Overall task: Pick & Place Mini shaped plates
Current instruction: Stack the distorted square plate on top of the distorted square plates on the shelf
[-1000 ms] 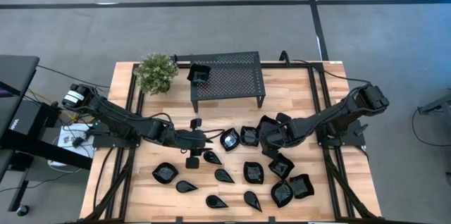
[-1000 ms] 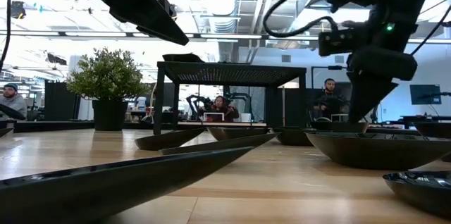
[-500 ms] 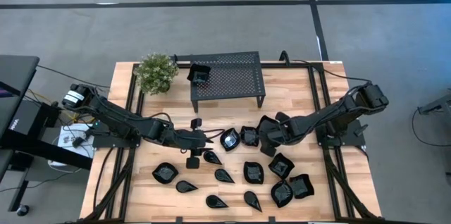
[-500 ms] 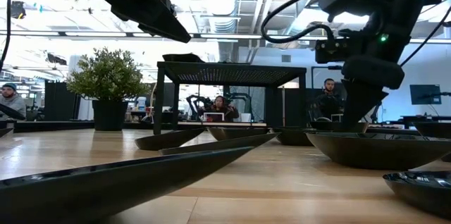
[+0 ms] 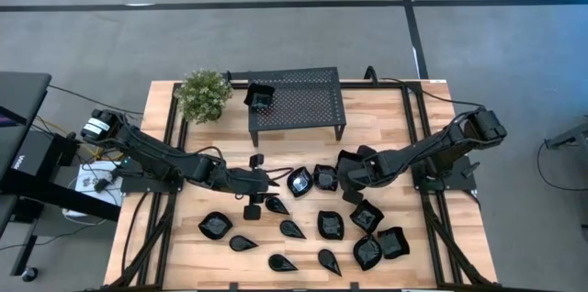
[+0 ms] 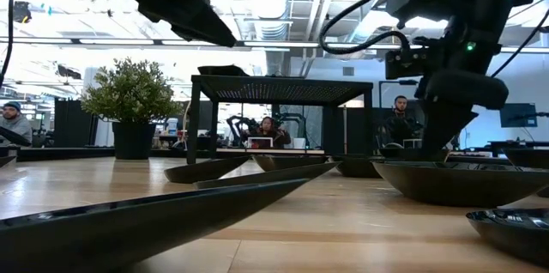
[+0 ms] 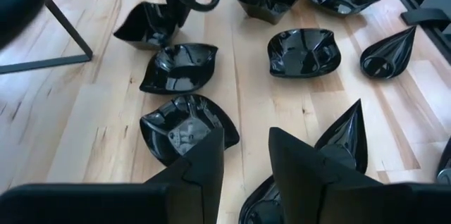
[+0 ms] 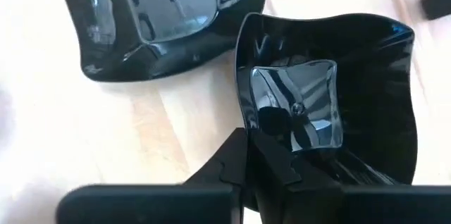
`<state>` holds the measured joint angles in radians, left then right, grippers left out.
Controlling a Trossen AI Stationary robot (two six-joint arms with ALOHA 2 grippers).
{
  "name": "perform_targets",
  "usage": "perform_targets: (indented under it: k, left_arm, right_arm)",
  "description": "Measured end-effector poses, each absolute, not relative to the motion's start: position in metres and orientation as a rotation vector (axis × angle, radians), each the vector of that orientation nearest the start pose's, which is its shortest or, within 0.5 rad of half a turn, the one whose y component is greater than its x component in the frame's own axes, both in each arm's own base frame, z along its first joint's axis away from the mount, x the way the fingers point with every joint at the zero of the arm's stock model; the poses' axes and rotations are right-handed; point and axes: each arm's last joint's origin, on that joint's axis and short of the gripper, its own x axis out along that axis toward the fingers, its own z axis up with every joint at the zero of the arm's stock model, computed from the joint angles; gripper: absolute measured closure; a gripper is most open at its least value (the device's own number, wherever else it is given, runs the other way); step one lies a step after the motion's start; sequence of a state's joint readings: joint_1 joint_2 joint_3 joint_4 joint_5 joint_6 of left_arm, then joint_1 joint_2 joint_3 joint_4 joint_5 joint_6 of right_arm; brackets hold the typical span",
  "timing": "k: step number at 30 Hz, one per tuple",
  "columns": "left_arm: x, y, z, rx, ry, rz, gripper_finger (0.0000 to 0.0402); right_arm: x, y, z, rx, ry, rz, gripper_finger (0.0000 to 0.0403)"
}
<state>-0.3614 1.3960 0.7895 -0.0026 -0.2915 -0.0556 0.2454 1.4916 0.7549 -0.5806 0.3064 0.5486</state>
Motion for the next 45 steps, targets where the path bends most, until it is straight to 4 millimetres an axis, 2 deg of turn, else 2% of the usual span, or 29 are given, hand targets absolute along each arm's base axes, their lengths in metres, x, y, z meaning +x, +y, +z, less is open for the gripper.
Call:
perform_targets:
  k: [4, 8, 13, 17, 20, 25, 29, 35, 40, 45]
  left_arm:
    - [0.273, -0.095, 0.22, 0.279, 0.552, -0.096, 0.0286]
    - [0.277, -0.097, 0.227, 0.391, 0.465, -0.195, 0.0285]
    - [0.284, -0.093, 0.236, 0.393, 0.351, -0.291, 0.0274]
    - [0.287, -0.085, 0.234, 0.378, 0.353, -0.296, 0.0258]
    - [0.292, -0.08, 0.229, 0.365, 0.372, -0.312, 0.0249]
    - [0.298, -0.079, 0.216, 0.332, 0.398, -0.423, 0.025]
    - [0.301, -0.077, 0.211, 0.33, 0.414, -0.42, 0.0257]
    - [0.301, -0.072, 0.214, 0.326, 0.4, -0.404, 0.0277]
    - [0.302, -0.069, 0.214, 0.325, 0.401, -0.393, 0.0309]
    - [0.303, -0.067, 0.214, 0.326, 0.399, -0.395, 0.0364]
  right_arm:
    - [0.249, 0.058, 0.168, 0.082, 1.17, -0.299, 0.04]
    - [0.264, 0.067, 0.192, 0.001, 1.103, -0.184, 0.04]
    - [0.281, 0.077, 0.218, -0.156, 0.977, -0.005, 0.0399]
    - [0.294, 0.084, 0.229, -0.305, 0.818, 0.223, 0.0401]
    - [0.302, 0.087, 0.236, -0.355, 0.689, 0.311, 0.0398]
    - [0.306, 0.083, 0.239, -0.416, 0.637, 0.321, 0.0401]
    - [0.307, 0.079, 0.239, -0.413, 0.644, 0.31, 0.04]
    - [0.308, 0.075, 0.239, -0.397, 0.639, 0.351, 0.0399]
    - [0.308, 0.076, 0.239, -0.405, 0.631, 0.379, 0.0398]
    - [0.309, 0.074, 0.24, -0.405, 0.625, 0.369, 0.0398]
